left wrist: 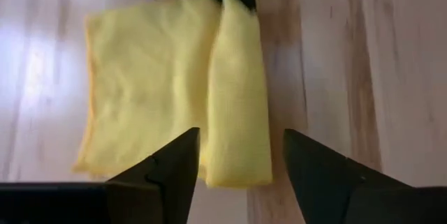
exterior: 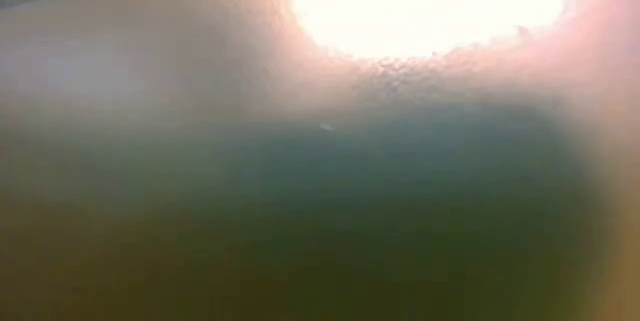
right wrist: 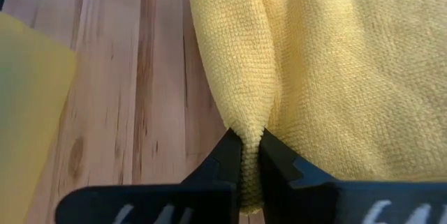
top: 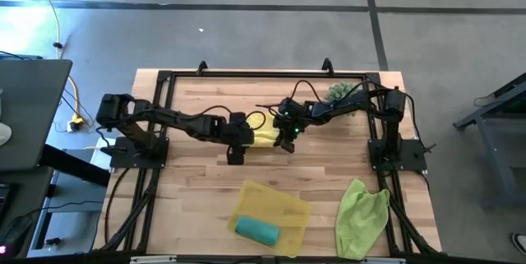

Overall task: Roll microfiber towels into tight, uniform cylinder then place into a basket
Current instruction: Roll the yellow towel

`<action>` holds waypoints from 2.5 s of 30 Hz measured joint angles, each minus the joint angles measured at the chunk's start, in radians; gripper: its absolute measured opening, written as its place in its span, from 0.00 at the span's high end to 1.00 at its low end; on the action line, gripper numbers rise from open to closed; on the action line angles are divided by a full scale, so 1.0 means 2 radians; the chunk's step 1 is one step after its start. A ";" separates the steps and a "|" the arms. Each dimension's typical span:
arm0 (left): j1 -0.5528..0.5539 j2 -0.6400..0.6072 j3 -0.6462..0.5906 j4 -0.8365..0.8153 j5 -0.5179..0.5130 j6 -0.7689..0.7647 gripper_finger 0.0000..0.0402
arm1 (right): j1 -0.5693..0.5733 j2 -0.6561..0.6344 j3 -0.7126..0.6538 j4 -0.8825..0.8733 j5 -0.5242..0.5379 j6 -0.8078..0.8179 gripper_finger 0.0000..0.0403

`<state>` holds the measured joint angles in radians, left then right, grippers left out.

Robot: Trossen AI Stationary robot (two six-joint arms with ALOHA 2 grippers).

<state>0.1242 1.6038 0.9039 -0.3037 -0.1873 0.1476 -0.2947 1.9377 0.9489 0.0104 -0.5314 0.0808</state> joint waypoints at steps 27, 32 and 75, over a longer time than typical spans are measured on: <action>0.049 0.084 0.001 0.020 0.065 -0.022 0.82 | 0.000 -0.001 0.001 0.003 0.002 -0.001 0.98; 0.050 0.062 0.001 -0.036 0.026 -0.021 0.84 | 0.000 -0.001 0.001 0.002 0.003 -0.001 0.98; -0.030 0.056 0.035 -0.033 -0.124 0.033 0.61 | 0.000 -0.001 0.001 0.003 0.002 -0.007 0.98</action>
<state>0.0652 1.7158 0.9745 -0.3706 -0.4356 0.2134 -0.2943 1.9366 0.9508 0.0162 -0.5266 0.0662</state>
